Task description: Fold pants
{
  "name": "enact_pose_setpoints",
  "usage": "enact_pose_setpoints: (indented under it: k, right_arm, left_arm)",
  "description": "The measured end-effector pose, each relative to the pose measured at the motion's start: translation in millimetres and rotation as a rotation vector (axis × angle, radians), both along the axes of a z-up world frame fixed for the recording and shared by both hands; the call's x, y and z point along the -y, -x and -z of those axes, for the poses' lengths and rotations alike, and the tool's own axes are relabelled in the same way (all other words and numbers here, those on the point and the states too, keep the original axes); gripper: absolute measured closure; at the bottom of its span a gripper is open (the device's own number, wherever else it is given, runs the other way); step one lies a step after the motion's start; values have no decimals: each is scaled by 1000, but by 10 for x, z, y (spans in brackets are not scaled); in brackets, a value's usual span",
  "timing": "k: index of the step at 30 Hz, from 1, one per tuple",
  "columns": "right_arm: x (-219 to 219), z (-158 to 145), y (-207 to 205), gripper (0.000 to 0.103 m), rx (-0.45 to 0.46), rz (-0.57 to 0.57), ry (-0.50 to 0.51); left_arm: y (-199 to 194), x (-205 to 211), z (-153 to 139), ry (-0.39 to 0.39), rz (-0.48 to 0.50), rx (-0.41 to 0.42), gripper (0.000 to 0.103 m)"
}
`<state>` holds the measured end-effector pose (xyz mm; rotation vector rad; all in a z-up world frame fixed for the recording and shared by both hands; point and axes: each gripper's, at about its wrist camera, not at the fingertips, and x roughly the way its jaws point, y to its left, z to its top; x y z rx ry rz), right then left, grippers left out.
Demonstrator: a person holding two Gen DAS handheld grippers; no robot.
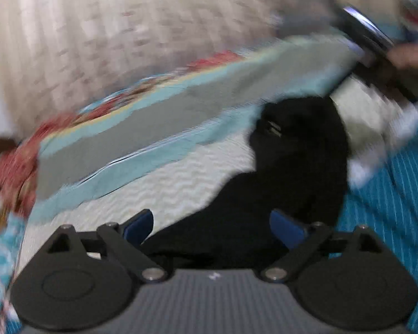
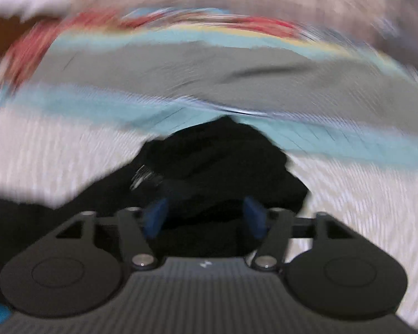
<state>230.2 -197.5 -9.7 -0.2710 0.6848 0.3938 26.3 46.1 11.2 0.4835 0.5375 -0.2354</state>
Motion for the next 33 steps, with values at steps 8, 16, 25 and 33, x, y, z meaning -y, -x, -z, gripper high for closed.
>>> enact_pose_setpoints:
  k: [8, 16, 25, 33]
  right_arm:
    - [-321, 255, -551, 76, -66, -89, 128]
    - [667, -769, -412, 76, 66, 297, -199]
    - [2052, -1663, 1094, 76, 240, 599, -321]
    - [2389, -738, 1694, 56, 1, 837, -134]
  left_arm:
    - [-412, 12, 285, 24, -17, -153, 90]
    - [-189, -271, -272, 150, -120, 77, 91]
    - [256, -449, -738, 258, -161, 223, 92]
    - [406, -532, -699, 308, -156, 142, 92]
